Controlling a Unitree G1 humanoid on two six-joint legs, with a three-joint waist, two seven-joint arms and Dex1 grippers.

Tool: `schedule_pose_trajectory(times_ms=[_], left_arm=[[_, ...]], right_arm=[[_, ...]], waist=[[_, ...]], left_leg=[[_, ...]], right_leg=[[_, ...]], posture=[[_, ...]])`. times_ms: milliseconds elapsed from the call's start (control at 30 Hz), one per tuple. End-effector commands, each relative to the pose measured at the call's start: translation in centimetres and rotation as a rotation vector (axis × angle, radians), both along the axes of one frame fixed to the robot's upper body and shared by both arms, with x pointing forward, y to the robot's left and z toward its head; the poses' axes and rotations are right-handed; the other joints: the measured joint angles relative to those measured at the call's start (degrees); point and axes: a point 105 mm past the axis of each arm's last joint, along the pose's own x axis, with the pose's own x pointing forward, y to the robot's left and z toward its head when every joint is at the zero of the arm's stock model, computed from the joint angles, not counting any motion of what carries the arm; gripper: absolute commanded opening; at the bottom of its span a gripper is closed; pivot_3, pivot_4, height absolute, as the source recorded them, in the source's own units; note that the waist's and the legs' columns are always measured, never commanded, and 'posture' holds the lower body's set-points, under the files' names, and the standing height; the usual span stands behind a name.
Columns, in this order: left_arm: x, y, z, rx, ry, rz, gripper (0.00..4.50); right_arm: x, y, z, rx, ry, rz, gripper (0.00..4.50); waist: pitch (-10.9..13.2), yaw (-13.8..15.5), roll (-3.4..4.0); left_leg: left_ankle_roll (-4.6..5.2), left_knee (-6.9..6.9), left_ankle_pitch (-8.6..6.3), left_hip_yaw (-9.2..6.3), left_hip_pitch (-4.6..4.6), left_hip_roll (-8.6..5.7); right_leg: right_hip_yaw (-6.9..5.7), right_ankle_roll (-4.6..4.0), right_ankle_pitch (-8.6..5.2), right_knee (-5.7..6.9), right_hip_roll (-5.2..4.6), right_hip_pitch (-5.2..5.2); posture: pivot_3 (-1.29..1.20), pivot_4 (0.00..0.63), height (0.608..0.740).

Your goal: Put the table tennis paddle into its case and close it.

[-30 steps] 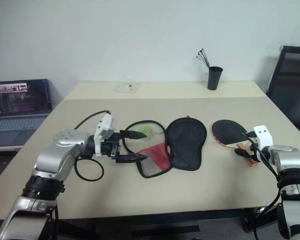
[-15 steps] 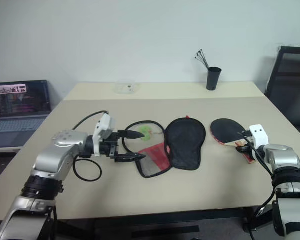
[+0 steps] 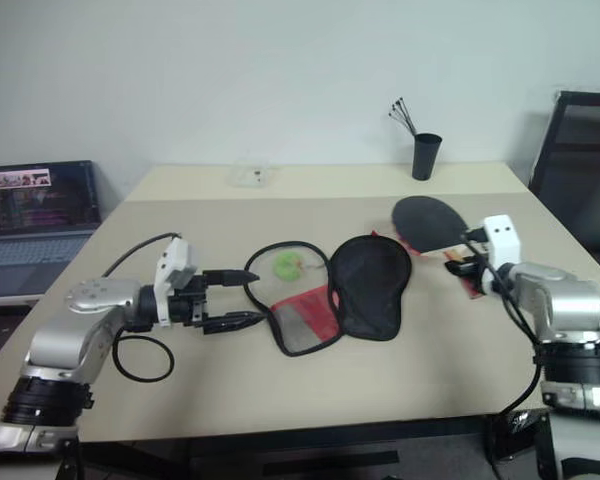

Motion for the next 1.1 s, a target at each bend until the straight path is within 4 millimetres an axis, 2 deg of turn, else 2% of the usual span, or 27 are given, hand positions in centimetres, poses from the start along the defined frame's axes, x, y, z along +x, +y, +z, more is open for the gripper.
schedule_pose_trajectory(times_ms=[33, 167, 333, 733, 1100], left_arm=[[-0.4, -0.2, 1.4, -0.015, -0.053, -0.009, 4.5], [-0.3, -0.9, 1.8, -0.019, -0.059, -0.036, 4.5], [-0.1, -1.5, 2.0, -0.019, -0.062, -0.057, 4.5], [-0.2, -1.6, 1.8, -0.022, -0.055, -0.055, 4.5], [0.0, -1.3, 2.1, -0.026, -0.076, -0.032, 4.5]], right_arm=[[-1.0, 2.9, 1.1, 0.053, -0.041, 0.012, 1.1], [-0.9, 6.1, 0.3, 0.121, -0.016, -0.004, 1.1], [-0.4, 8.3, -0.8, 0.143, 0.001, -0.026, 1.1], [0.3, 9.0, -2.9, 0.118, 0.034, -0.077, 1.1], [0.2, 8.8, -4.3, 0.078, 0.061, -0.121, 1.1]], waist=[[0.0, 0.1, 0.0], [0.0, 0.2, 0.0], [0.0, 0.3, -0.01], [0.0, 0.1, -0.01], [0.0, 0.1, -0.01]], left_leg=[[0.0, -0.01, 0.0, -0.01, -0.01, 0.0], [0.0, 0.01, 0.0, -0.01, -0.03, 0.0], [0.0, 0.01, 0.0, 0.0, -0.06, -0.02], [0.01, -0.01, 0.0, -0.01, -0.06, -0.04], [0.01, -0.01, 0.0, -0.01, -0.06, -0.03]], right_leg=[[0.01, 0.0, 0.0, 0.01, 0.0, -0.02], [0.01, 0.0, 0.0, 0.0, -0.06, -0.02], [0.0, 0.0, 0.0, -0.02, -0.09, -0.01], [-0.01, 0.0, 0.0, -0.03, -0.04, -0.03], [0.0, 0.0, 0.0, -0.04, -0.04, -0.03]], posture=[[0.0, 0.15, 0.74], [0.0, 0.15, 0.74], [0.0, 0.15, 0.74], [0.0, 0.15, 0.74], [0.0, 0.15, 0.74]])
